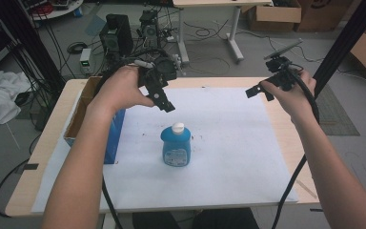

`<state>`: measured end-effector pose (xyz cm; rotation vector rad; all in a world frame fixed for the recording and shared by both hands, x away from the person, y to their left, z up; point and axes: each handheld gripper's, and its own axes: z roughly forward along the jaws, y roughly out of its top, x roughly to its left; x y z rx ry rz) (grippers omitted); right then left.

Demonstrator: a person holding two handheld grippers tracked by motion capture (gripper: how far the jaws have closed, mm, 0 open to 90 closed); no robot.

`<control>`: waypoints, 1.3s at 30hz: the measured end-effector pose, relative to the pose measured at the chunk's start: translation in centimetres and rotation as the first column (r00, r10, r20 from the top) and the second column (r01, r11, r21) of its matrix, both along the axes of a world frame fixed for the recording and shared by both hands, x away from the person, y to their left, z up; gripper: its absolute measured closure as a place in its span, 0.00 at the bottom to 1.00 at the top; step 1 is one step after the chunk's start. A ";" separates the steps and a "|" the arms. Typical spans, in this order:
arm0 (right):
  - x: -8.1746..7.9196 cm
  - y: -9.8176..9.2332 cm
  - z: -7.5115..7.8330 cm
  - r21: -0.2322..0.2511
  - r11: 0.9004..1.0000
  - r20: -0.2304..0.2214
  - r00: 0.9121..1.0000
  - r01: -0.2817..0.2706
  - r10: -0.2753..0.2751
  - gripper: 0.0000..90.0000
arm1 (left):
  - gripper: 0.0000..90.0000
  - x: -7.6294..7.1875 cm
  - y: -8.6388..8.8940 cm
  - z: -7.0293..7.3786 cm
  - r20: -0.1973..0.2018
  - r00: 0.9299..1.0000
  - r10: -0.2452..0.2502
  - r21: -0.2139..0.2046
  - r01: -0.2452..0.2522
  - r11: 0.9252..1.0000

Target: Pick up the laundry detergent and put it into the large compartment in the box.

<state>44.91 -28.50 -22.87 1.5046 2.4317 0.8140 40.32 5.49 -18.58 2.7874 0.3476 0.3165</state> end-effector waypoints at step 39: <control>-0.2 0.5 -1.1 0.006 1.000 -0.010 1.000 -0.025 0.025 0.18 | 0.15 -2.9 -3.7 -5.2 -0.117 0.983 -0.142 0.133 0.158 0.978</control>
